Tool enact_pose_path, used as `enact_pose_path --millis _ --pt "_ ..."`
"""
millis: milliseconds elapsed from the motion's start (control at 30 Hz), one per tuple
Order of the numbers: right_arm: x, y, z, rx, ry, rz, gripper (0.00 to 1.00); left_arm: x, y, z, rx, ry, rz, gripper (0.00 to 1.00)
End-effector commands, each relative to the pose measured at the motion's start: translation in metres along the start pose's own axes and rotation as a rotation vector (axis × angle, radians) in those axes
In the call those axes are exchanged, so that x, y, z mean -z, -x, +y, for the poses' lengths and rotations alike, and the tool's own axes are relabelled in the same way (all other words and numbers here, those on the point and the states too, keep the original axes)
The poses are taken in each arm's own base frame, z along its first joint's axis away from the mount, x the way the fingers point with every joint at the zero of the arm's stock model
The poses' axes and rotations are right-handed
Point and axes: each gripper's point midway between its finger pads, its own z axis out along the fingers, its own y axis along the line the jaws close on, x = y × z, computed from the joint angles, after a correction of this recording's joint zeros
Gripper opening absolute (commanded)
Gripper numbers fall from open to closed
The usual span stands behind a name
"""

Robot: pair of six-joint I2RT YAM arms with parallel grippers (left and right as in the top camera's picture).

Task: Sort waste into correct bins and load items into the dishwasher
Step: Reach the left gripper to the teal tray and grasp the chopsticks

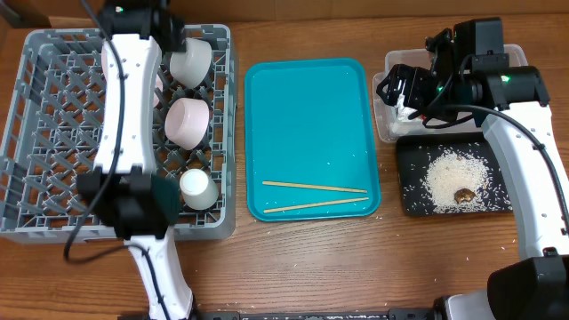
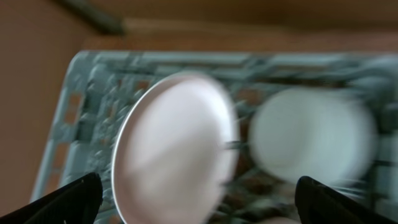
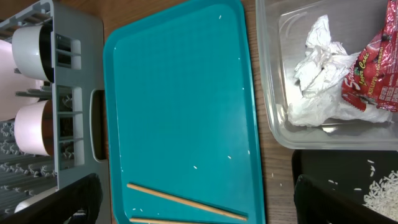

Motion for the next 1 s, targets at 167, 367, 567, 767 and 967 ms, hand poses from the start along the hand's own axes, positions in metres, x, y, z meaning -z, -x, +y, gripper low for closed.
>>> enact_pose_path --millis 167,367,567,767,967 --pt "0.004 0.004 0.003 0.01 0.003 -0.018 1.0 0.137 -0.049 -0.136 -0.413 -0.715 0.014 0.93" --pt "0.004 0.004 0.003 0.01 0.003 -0.018 1.0 0.119 -0.126 -0.206 -0.789 -0.85 0.176 0.93" --pt "0.004 0.004 0.003 0.01 0.003 -0.018 1.0 0.11 -0.202 -0.272 -1.003 -0.985 0.327 0.93" --pt "0.004 0.004 0.003 0.01 0.003 -0.018 0.99 0.098 -0.292 -0.309 -1.361 -0.996 0.464 0.82" --pt "0.004 0.004 0.003 0.01 0.003 -0.018 1.0 0.076 -0.334 -0.318 -1.49 -0.949 0.5 0.85"
